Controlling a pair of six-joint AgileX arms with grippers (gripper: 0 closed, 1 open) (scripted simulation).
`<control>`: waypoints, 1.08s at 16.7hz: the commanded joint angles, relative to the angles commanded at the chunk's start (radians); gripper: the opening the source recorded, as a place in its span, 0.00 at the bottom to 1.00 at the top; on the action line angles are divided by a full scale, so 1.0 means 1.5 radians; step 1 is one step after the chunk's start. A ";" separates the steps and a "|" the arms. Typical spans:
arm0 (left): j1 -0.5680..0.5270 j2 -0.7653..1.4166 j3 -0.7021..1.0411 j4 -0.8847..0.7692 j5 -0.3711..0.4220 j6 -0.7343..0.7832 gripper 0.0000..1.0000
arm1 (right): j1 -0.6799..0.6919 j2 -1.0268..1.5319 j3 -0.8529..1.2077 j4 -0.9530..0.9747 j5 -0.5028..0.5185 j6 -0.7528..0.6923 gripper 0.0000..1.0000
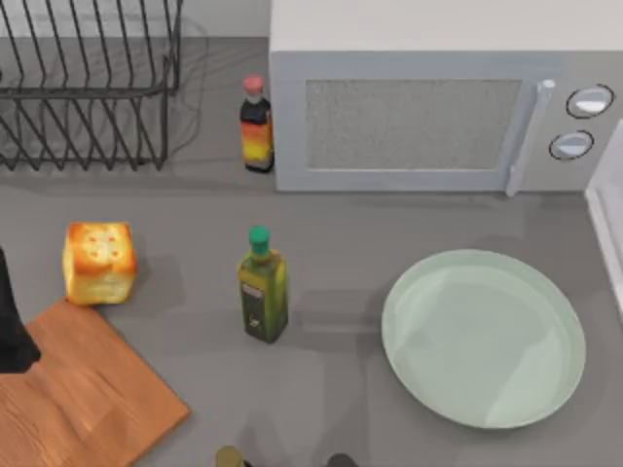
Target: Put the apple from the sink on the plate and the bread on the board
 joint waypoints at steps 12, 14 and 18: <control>0.000 0.000 0.000 0.000 0.000 0.000 1.00 | 0.260 -0.218 0.063 -0.195 0.022 0.274 0.00; 0.000 0.000 0.000 0.000 0.000 0.000 1.00 | 0.322 -0.236 0.053 -0.214 0.022 0.334 0.00; 0.000 0.000 0.000 0.000 0.000 0.000 1.00 | 0.433 -0.237 0.011 -0.225 0.016 0.435 0.00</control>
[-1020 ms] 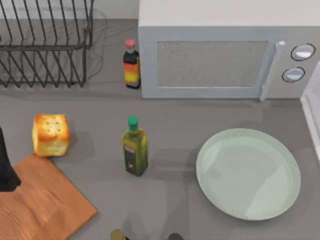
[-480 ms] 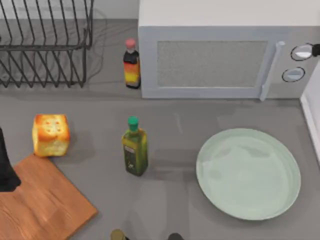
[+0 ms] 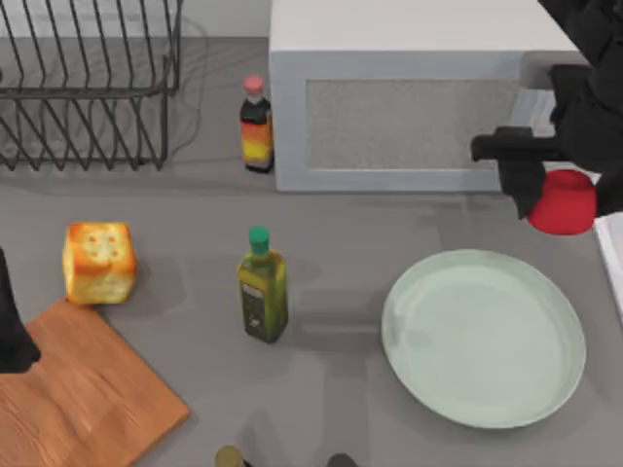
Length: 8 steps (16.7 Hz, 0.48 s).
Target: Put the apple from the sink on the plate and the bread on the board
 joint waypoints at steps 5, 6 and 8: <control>0.000 0.000 0.000 0.000 0.000 0.000 1.00 | 0.082 0.027 -0.049 0.017 -0.008 0.072 0.00; 0.000 0.000 0.000 0.000 0.000 0.000 1.00 | 0.088 0.030 -0.053 0.019 -0.009 0.078 0.00; 0.000 0.000 0.000 0.000 0.000 0.000 1.00 | 0.091 0.032 -0.055 0.020 -0.009 0.080 0.00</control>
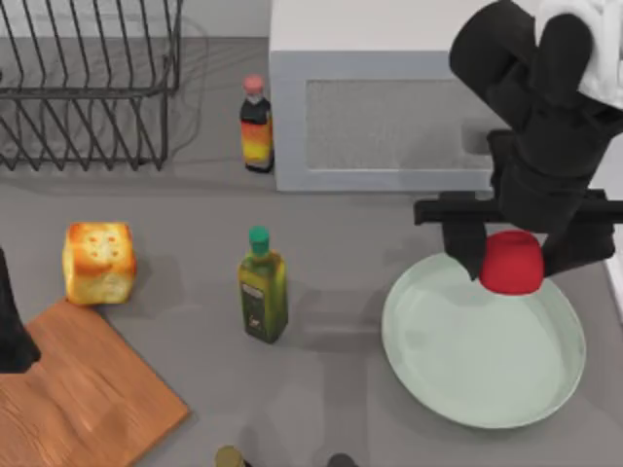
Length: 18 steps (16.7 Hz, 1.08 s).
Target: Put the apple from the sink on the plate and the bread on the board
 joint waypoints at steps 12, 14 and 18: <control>0.000 0.000 0.000 0.000 0.000 0.000 1.00 | 0.000 0.000 0.000 0.000 0.000 0.000 0.68; 0.000 0.000 0.000 0.000 0.000 0.000 1.00 | 0.000 0.000 0.000 0.000 0.000 0.000 0.83; 0.000 0.000 0.000 0.000 0.000 0.000 1.00 | 0.000 0.000 0.000 0.000 0.000 0.000 1.00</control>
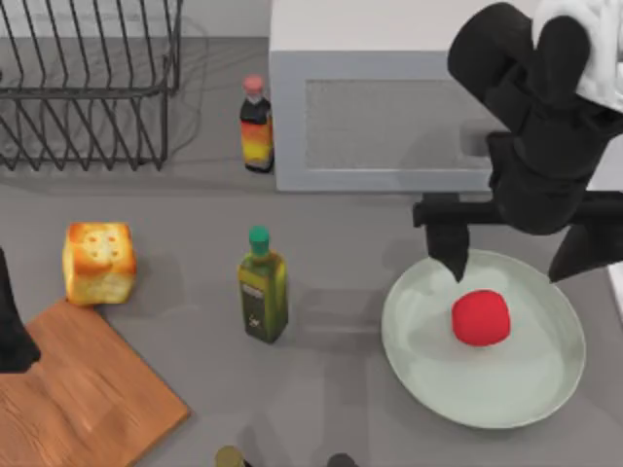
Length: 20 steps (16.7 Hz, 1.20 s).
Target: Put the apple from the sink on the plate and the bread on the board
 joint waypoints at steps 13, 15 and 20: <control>0.000 0.000 0.000 0.000 0.000 0.000 1.00 | -0.022 -0.071 -0.058 0.048 0.000 -0.021 1.00; 0.000 0.000 0.000 0.000 0.000 0.000 1.00 | -0.038 -0.130 -0.104 0.087 0.000 -0.038 1.00; 0.000 0.000 0.000 0.000 0.000 0.000 1.00 | -0.095 -0.326 -0.263 0.220 0.000 -0.097 1.00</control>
